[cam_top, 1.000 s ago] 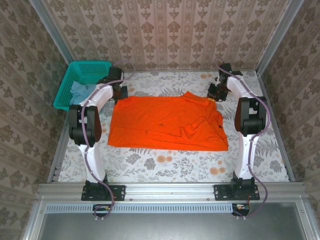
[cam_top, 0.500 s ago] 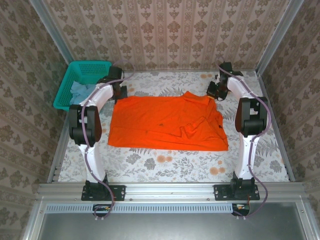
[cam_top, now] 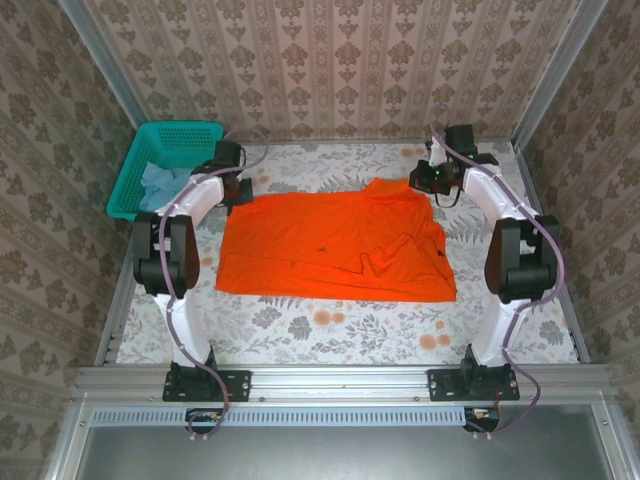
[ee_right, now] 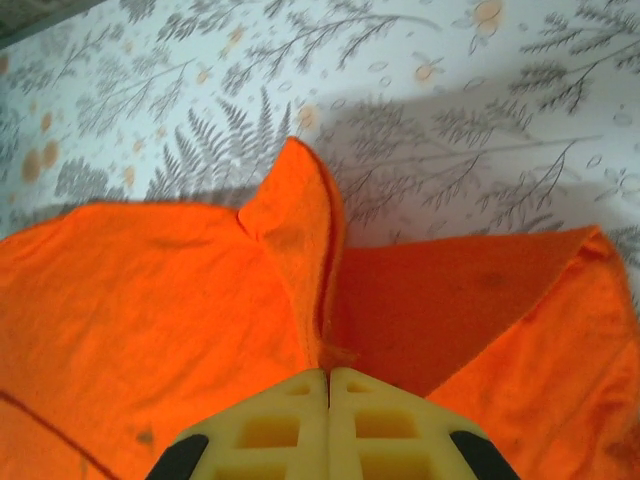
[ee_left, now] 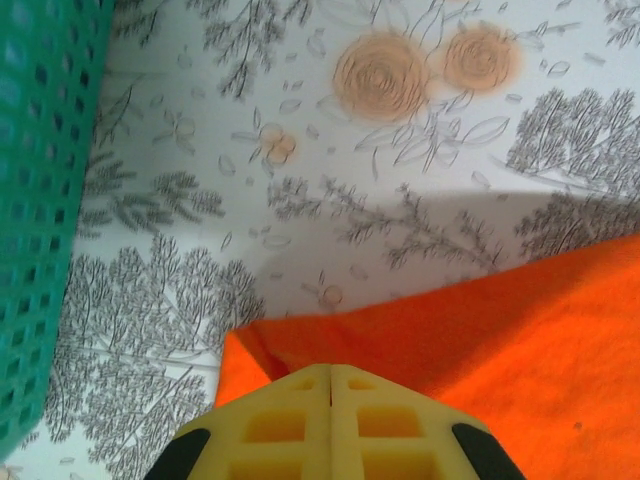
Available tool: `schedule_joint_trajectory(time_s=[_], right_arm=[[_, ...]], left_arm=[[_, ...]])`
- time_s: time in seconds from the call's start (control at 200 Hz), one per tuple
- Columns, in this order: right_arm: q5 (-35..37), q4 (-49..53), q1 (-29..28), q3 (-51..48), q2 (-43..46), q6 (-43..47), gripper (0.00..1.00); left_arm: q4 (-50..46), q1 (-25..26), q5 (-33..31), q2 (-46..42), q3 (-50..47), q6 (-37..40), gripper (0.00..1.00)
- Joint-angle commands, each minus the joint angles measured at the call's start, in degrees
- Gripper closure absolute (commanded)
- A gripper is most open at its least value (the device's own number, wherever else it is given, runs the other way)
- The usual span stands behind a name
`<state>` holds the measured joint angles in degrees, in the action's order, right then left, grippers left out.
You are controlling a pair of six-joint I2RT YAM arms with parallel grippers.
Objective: Fold and stack the t-shirts
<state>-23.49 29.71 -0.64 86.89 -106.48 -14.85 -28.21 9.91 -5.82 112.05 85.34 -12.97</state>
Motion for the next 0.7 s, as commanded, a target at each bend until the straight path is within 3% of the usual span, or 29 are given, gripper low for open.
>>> schedule_joint_trajectory(time_s=[0.0, 0.335, 0.695], right_arm=[[-2.5, -2.7, 0.3, -5.0, 7.7, 2.3, 1.0], [-3.0, -3.6, 0.1, -21.8, 21.8, -1.7, 1.0], [-2.2, -5.2, 0.2, -32.5, 29.5, -3.7, 1.0]], left_arm=[[4.2, -2.5, 2.0, -5.2, -3.4, 2.4, 1.0], [5.1, -4.5, 3.8, -5.2, -4.0, 4.2, 1.0], [4.4, -4.5, 3.9, -8.0, -9.0, 2.5, 1.0]])
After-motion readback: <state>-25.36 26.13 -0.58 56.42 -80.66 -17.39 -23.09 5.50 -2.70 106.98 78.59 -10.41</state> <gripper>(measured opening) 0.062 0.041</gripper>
